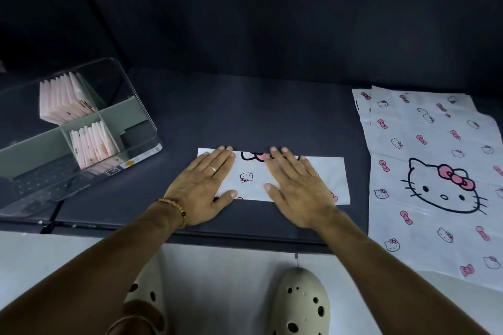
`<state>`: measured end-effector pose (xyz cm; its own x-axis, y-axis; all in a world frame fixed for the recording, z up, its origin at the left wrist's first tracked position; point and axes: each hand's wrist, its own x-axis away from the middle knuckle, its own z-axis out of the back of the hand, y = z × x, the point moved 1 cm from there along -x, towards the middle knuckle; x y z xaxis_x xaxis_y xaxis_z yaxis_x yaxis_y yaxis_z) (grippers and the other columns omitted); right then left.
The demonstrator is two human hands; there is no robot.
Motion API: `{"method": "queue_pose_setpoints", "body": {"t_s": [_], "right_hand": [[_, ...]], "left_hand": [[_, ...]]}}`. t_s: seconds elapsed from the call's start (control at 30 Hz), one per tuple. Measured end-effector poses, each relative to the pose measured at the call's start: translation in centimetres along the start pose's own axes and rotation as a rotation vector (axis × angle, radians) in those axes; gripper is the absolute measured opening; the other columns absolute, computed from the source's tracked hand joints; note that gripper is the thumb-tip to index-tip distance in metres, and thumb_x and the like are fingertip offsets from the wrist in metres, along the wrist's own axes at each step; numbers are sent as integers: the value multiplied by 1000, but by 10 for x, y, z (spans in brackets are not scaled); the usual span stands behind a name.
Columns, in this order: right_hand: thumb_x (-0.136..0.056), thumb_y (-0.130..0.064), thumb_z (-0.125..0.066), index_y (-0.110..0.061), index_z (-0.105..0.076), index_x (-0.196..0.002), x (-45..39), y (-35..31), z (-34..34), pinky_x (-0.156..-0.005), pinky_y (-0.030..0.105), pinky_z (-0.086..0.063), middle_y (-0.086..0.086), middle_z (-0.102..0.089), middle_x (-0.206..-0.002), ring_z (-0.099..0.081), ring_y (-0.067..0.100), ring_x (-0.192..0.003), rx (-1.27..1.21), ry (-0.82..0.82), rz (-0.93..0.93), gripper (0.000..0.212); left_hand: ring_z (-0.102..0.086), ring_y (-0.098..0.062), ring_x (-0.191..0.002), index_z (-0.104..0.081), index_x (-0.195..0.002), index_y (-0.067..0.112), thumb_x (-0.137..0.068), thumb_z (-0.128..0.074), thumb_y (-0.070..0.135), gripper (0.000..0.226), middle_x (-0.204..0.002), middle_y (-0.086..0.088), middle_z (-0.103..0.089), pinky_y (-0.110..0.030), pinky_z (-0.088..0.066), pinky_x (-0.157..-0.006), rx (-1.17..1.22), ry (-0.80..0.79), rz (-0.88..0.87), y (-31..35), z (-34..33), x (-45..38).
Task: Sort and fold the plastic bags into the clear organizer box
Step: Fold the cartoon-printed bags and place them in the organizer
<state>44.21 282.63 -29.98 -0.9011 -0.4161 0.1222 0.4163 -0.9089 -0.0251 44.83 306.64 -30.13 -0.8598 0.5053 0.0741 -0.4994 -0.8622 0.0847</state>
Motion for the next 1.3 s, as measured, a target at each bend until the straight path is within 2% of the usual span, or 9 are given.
{"method": "queue_pose_setpoints", "body": {"t_s": [0.4, 0.47, 0.53, 0.6, 0.77, 0.93, 1.13, 1.2, 1.3], "right_hand": [[-98, -49, -12, -5, -10, -152, 36, 61, 8, -119, 40, -7, 11, -7, -161, -7, 24, -149, 36, -55, -236, 70], [-98, -38, -36, -4, -25, -149, 35, 41, 18, -116, 45, -19, 17, -24, -156, -23, 30, -144, -17, 16, -268, 62], [-90, -31, -56, -7, -49, -135, 37, 11, 27, -97, 45, -42, 16, -54, -129, -51, 35, -119, -74, 156, -174, 51], [-85, -31, -59, -12, -62, -116, 43, -20, 26, -80, 40, -48, 8, -60, -106, -57, 30, -95, -58, 190, -46, 36], [-91, -27, -53, -11, -59, -121, 51, -35, 23, -89, 40, -44, 6, -55, -121, -54, 26, -107, -60, 130, -27, 35], [-83, -16, -60, -10, -61, -120, 57, -47, 26, -87, 40, -44, 6, -58, -117, -57, 28, -106, -114, 130, 50, 38], [-94, -26, -53, -14, -65, -101, 45, -73, 29, -82, 36, -44, 0, -63, -99, -56, 24, -93, -301, 139, 88, 19], [-98, -22, -49, -13, -55, -81, 40, -67, 31, -65, 35, -43, 0, -59, -73, -52, 23, -68, -443, 188, -81, 19], [-98, -22, -48, -23, -46, -72, 35, -51, 35, -55, 32, -41, -6, -53, -61, -50, 17, -58, -801, 150, -272, 26]], "left_hand": [[-2, -14, -146, -15, -151, 18, -88, -17, 62, 77, -159, 0, -7, -31, -1, -119, 37, 33, 43, 3, -1, 0], [-5, -14, -146, -28, -146, 25, -89, -28, 60, 67, -159, 1, -12, -31, -2, -119, 93, 54, 90, 9, 3, 4], [-8, -16, -146, -37, -140, 28, -90, -35, 57, 58, -158, 0, -16, -32, -4, -118, 137, 84, 159, 19, 3, 14], [-13, -19, -145, -41, -137, 28, -88, -36, 60, 59, -157, -3, -21, -38, -7, -118, 132, 101, 222, 31, 3, 30], [-13, -25, -145, -31, -143, 40, -71, -39, 80, 82, -155, -3, -24, -49, -6, -115, 36, -60, 129, 37, 9, 78], [-22, -24, -142, -39, -140, 38, -93, -50, 38, 48, -146, 3, -40, -39, -30, -106, 140, -21, 50, 36, 19, 98], [-54, -18, -101, -69, -107, 21, -92, -48, 51, 39, -105, 3, -66, -34, -43, -89, 411, 78, 315, 44, 36, 76], [-64, -12, -82, -74, -88, 16, -78, -73, 41, 27, -85, 0, -72, -30, -50, -74, 825, 124, 441, 41, 44, 73], [-67, 0, -89, -76, -89, 19, -68, -84, 18, 23, -89, 10, -74, -16, -49, -81, 1259, 176, 463, 33, 51, 65]]}}
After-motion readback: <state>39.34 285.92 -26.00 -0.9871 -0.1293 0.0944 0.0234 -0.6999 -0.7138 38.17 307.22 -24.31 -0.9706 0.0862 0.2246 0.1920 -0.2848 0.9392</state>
